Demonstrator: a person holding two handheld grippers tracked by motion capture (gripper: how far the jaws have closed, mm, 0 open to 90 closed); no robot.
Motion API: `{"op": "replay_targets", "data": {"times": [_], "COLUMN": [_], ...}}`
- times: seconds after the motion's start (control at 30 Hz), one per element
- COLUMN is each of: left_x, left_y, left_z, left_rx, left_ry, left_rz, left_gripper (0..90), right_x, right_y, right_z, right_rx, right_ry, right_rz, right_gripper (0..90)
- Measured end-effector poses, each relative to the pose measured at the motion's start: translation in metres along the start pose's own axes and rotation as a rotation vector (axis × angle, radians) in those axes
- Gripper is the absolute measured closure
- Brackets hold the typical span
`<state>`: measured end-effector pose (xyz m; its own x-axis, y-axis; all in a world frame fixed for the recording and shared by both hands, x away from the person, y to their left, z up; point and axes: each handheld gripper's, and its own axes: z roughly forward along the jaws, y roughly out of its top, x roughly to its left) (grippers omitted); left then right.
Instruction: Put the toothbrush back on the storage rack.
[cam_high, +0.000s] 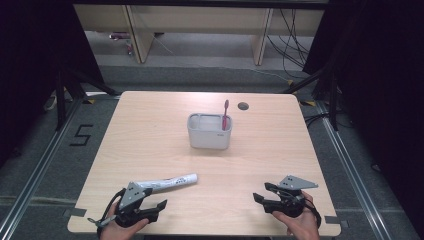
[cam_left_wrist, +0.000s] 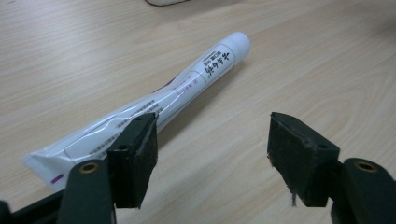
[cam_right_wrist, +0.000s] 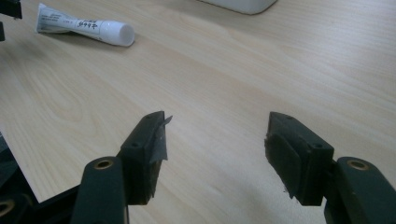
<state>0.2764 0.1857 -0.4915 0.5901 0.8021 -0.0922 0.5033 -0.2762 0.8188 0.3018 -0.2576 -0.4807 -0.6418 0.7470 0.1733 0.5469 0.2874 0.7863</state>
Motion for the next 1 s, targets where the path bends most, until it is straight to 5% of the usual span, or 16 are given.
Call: {"op": "replay_targets", "data": {"times": [0.07, 0.1, 0.17, 0.2, 0.23, 0.47, 0.57, 0.67, 0.7, 1.0], "left_x": [-0.002, -0.002, -0.003, -0.004, -0.004, -0.007, -0.009, -0.009, -0.008, -0.008], "left_y": [0.003, 0.004, 0.007, 0.009, 0.009, 0.02, 0.026, 0.033, 0.037, 0.052], "left_z": [0.003, 0.005, 0.007, 0.011, 0.011, 0.021, 0.024, 0.028, 0.029, 0.045], "left_rx": [-0.003, -0.005, 0.012, 0.001, 0.001, -0.017, -0.015, -0.021, -0.009, -0.011], "left_ry": [-0.003, -0.004, -0.002, -0.006, -0.006, -0.022, -0.02, -0.02, -0.014, -0.004], "left_rz": [0.003, 0.006, 0.027, 0.021, 0.021, 0.018, 0.03, 0.042, 0.071, 0.082], "left_gripper": [37.8, 38.7, 40.8, 42.6, 43.6, 48.9, 55.5, 62.4, 65.3, 85.0], "right_x": [0.003, 0.0, 0.001, 0.004, 0.002, 0.003, 0.006, 0.004, 0.005, 0.007], "right_y": [-0.002, -0.003, -0.006, -0.009, -0.009, -0.015, -0.017, -0.018, -0.019, -0.019], "right_z": [-0.004, -0.005, -0.007, -0.009, -0.01, -0.015, -0.015, -0.017, -0.017, -0.015], "right_rx": [0.023, 0.003, 0.003, 0.004, -0.002, 0.01, 0.01, 0.013, 0.004, 0.013], "right_ry": [-0.015, -0.025, -0.027, -0.014, -0.034, -0.046, -0.023, -0.034, -0.04, -0.016], "right_rz": [0.024, -0.029, -0.019, 0.024, -0.009, -0.012, 0.017, -0.008, -0.005, 0.015], "right_gripper": [37.8, 37.2, 37.1, 36.4, 36.2, 34.9, 34.8, 34.8, 34.8, 34.9]}}
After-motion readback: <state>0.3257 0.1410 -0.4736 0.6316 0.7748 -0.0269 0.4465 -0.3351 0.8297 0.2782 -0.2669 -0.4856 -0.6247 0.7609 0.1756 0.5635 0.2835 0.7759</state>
